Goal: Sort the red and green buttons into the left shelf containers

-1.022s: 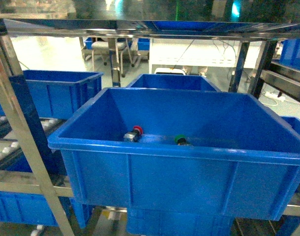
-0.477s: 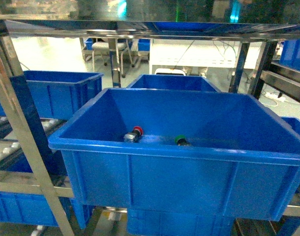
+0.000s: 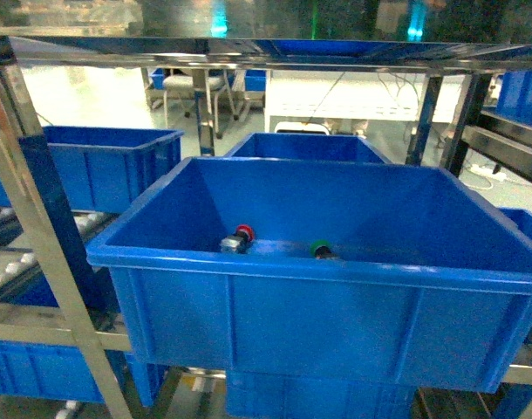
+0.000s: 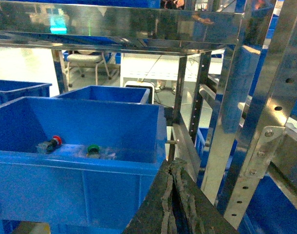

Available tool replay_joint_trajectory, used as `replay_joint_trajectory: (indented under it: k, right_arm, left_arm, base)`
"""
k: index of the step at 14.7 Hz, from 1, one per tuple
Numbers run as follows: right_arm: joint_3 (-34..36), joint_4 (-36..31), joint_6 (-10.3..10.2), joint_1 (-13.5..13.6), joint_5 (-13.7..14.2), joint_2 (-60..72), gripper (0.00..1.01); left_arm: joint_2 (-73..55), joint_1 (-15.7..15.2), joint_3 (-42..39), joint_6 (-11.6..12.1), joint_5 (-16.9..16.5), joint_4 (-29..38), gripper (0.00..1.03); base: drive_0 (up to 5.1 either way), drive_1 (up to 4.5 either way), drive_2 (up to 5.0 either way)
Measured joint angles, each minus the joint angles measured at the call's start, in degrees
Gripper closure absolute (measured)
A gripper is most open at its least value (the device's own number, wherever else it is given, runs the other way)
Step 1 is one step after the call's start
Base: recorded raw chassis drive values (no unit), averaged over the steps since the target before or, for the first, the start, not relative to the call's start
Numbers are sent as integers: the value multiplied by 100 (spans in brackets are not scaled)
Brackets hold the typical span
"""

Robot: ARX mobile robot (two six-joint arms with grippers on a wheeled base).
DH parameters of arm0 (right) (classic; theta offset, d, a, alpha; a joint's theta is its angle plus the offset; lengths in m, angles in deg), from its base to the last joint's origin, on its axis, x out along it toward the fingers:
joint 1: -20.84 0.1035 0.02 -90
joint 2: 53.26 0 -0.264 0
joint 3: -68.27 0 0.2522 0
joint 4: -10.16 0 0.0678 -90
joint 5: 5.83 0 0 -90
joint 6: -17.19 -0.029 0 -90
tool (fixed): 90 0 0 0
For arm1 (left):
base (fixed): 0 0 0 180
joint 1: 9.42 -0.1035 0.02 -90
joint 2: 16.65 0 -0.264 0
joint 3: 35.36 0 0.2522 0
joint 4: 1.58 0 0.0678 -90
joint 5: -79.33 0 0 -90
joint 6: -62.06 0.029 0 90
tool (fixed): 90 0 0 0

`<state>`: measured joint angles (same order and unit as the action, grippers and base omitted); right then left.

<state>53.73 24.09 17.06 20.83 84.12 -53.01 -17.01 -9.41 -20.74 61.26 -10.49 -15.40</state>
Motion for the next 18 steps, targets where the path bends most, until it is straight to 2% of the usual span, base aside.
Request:
replay_joint_trajectory:
  k: [5, 6, 12, 13, 14, 18]
  right_arm:
    - [0, 9, 2, 0, 0, 0, 99]
    - [0, 9, 2, 0, 0, 0, 88]
    - [0, 9, 0, 0, 0, 0, 11]
    - [0, 9, 0, 0, 0, 0, 1]
    - [0, 7, 0, 0, 0, 0, 4]
    - [0, 9, 0, 0, 0, 0, 3]
  left_arm:
    - [0, 0, -2, 0, -17, -15, 101]
    - [0, 0, -2, -2, -17, -17, 98]
    - [0, 0, -2, -2, -17, -17, 23]
    - [0, 0, -2, -2, -17, -17, 10]
    - [0, 0, -2, 4, -17, -17, 3]
    - [0, 0, -2, 2, -17, -17, 5]
  base:
    - [0, 0, 0]
    - [0, 0, 0]
    - [0, 0, 0]
    - [0, 0, 0]
    - [0, 0, 0]
    - [0, 0, 0]
